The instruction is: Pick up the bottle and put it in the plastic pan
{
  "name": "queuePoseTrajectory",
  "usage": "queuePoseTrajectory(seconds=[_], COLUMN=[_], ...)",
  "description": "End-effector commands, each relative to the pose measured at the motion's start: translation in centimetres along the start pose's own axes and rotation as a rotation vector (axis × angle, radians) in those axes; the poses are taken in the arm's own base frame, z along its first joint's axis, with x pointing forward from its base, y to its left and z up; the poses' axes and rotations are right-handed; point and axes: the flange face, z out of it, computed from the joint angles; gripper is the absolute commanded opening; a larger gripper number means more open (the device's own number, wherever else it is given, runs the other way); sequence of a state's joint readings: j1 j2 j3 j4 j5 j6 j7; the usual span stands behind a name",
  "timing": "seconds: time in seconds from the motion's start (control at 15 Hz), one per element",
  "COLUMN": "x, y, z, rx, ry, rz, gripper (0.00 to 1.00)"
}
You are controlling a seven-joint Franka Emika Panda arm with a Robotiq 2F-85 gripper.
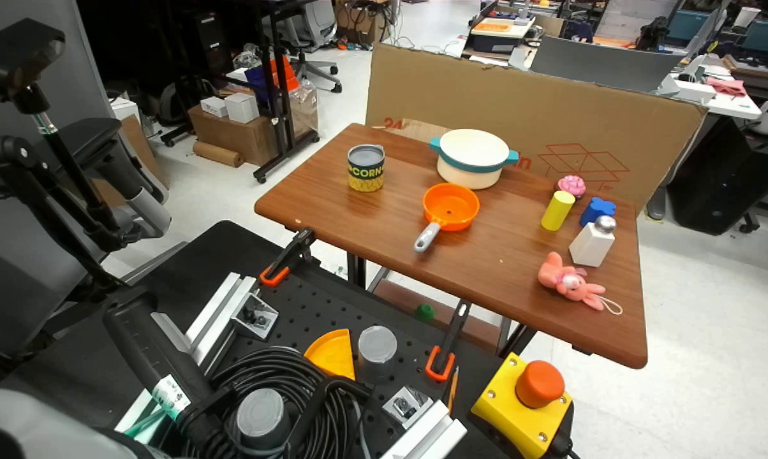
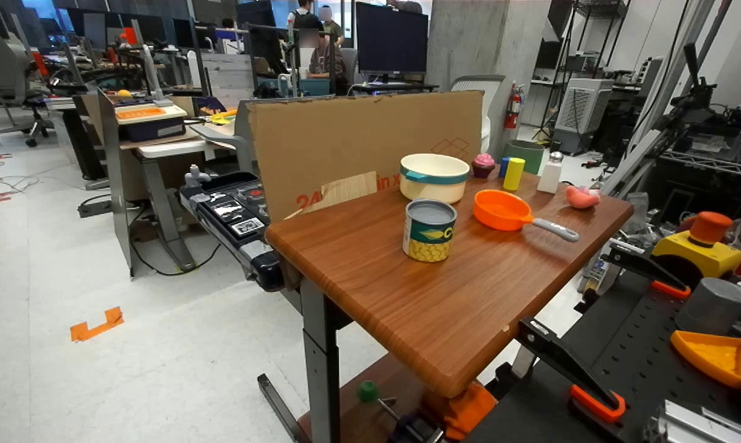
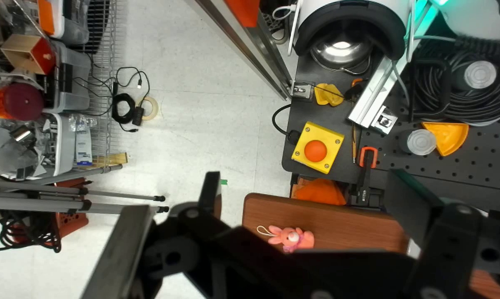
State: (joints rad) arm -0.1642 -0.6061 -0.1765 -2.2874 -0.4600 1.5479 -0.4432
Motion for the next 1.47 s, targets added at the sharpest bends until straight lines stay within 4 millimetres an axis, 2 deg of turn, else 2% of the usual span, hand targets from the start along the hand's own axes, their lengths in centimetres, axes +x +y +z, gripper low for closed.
queuePoseTrajectory(seconds=[0.0,0.4,0.8,1.0,1.13,1.4], x=[0.6,4.3,10.2,12.0,12.7,13.9], y=[-0.1,-0.7,-0.2,0.0,-0.1,-0.8], z=[-0.3,-1.7,-3.9,-4.4,-4.1,-2.2], rx=[-0.001,-0.019,0.004,0.034,0.05,0.11], ry=[-0.008,-0.031,-0.058,-0.077,-0.07,-0.077], rz=[0.003,0.002,-0.122,-0.155,-0.119,-0.024], gripper=[1.0,1.0,1.0,1.0,1.0,1.0])
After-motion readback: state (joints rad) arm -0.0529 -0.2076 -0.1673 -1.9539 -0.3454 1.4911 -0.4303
